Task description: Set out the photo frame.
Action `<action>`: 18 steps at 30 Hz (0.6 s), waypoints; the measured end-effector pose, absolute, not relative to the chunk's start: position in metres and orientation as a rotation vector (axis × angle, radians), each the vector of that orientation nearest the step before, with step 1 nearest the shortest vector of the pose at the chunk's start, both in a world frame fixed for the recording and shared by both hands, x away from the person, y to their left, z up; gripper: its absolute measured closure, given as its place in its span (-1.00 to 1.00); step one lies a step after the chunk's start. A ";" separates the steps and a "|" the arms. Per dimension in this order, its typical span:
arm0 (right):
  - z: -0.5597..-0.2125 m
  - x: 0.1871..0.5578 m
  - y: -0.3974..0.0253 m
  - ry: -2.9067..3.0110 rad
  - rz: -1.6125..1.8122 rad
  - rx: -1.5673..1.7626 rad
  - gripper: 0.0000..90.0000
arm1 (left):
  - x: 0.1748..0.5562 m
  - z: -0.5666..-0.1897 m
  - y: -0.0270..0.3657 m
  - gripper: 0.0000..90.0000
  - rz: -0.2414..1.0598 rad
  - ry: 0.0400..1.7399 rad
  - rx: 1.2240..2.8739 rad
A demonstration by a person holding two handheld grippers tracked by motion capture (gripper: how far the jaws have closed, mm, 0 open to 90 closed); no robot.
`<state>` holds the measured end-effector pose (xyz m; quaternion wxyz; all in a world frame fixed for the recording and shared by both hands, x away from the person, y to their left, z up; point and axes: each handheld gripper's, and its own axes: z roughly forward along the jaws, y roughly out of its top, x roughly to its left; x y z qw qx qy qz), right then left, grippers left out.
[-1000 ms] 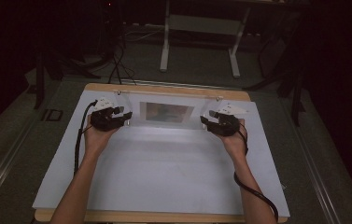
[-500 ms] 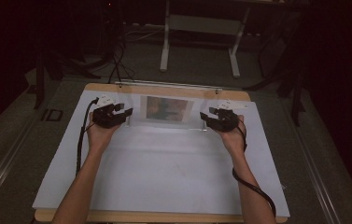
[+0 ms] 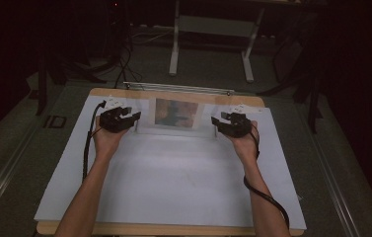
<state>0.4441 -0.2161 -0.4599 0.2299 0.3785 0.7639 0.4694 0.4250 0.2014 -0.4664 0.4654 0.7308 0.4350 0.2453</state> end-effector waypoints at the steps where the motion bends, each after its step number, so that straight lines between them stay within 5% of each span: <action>1: -0.460 0.444 -0.216 2.102 1.291 1.041 0.09 | 0.425 -0.466 0.201 0.19 0.602 1.068 1.795; 18: -0.450 0.439 -0.217 2.088 1.312 1.040 0.09 | 0.423 -0.464 0.202 0.19 0.554 1.110 1.780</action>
